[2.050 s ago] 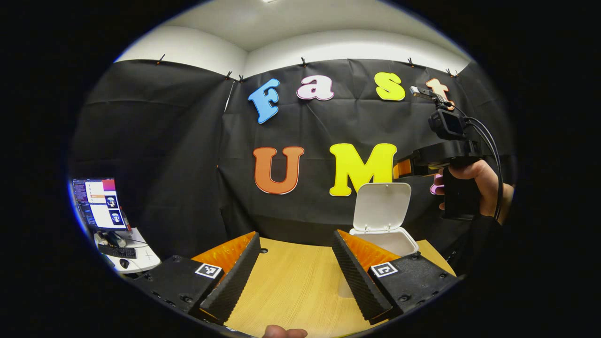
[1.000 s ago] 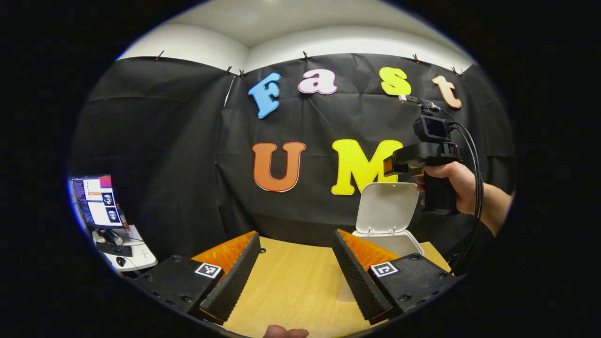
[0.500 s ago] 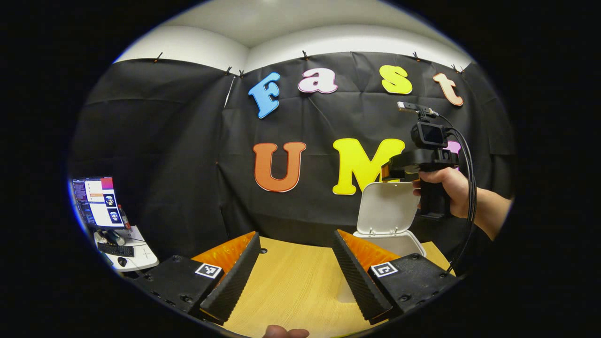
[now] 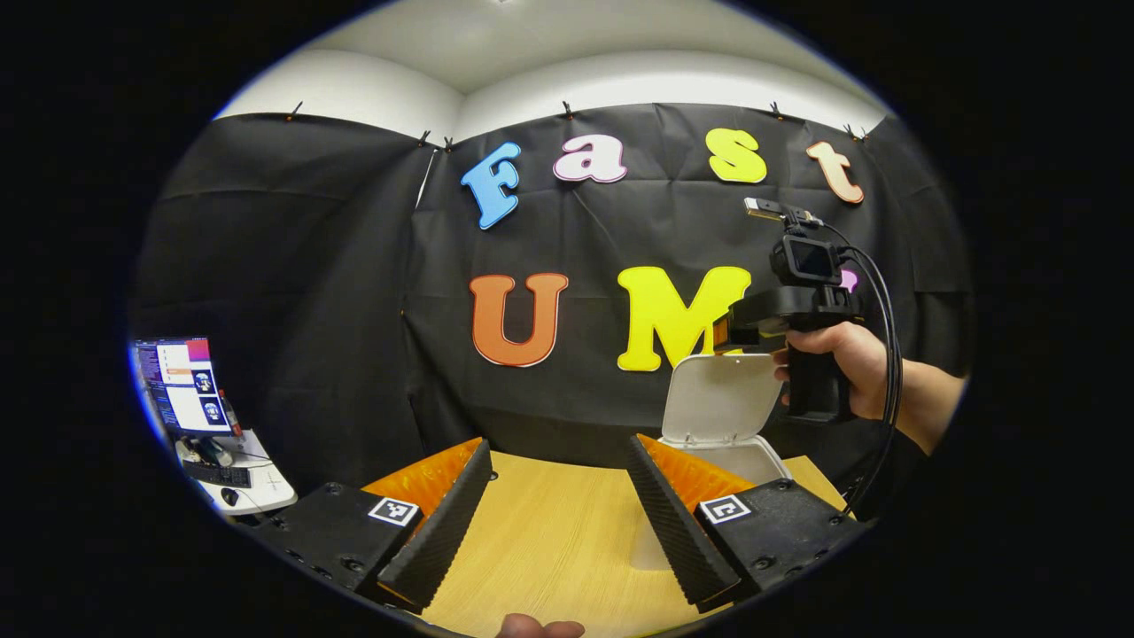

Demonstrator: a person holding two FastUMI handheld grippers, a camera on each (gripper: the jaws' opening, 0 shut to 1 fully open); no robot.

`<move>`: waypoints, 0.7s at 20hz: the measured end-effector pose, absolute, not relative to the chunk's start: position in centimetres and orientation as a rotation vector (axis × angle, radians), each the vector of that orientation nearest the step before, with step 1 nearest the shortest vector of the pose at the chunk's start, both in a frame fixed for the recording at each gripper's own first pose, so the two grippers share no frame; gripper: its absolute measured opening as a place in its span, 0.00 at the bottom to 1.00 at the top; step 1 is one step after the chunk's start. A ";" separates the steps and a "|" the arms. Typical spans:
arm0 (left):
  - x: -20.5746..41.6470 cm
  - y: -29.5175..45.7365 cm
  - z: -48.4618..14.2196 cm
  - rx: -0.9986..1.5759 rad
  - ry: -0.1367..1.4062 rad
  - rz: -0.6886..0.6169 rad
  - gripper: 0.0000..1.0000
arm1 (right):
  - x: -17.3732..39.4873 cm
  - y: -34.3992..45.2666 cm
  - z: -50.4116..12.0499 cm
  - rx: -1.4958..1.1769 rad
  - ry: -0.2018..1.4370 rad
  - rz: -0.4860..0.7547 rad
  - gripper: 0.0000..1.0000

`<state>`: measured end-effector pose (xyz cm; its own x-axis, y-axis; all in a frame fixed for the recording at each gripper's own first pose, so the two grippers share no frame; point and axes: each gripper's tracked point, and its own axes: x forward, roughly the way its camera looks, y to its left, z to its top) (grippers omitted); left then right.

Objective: Press the lid of the desktop garbage bin to open it, pick up the crumpled paper on the desktop and throw it into the bin, then pick up the pop can on the desktop and drop it into the bin, and finally close the garbage bin lid.

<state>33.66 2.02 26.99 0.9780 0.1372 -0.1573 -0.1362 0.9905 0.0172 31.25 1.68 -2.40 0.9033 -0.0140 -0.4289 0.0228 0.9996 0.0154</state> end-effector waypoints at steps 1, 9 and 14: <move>33.4 1.8 26.9 0.006 0.157 0.126 0.99 | 30.5 1.8 -2.7 0.016 0.449 -0.017 0.96; 31.8 0.6 27.1 0.027 0.144 0.059 0.99 | 24.8 2.2 -5.7 0.013 0.507 -0.021 0.96; 31.3 0.1 27.1 0.037 0.139 0.018 0.99 | 22.3 2.3 -7.6 -0.005 0.532 -0.024 0.95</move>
<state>31.28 0.05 27.06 0.9901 0.0206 -0.1386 -0.0154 0.9991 0.0382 22.25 2.27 -7.61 0.8615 -0.0243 -0.5072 0.0217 0.9997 -0.0110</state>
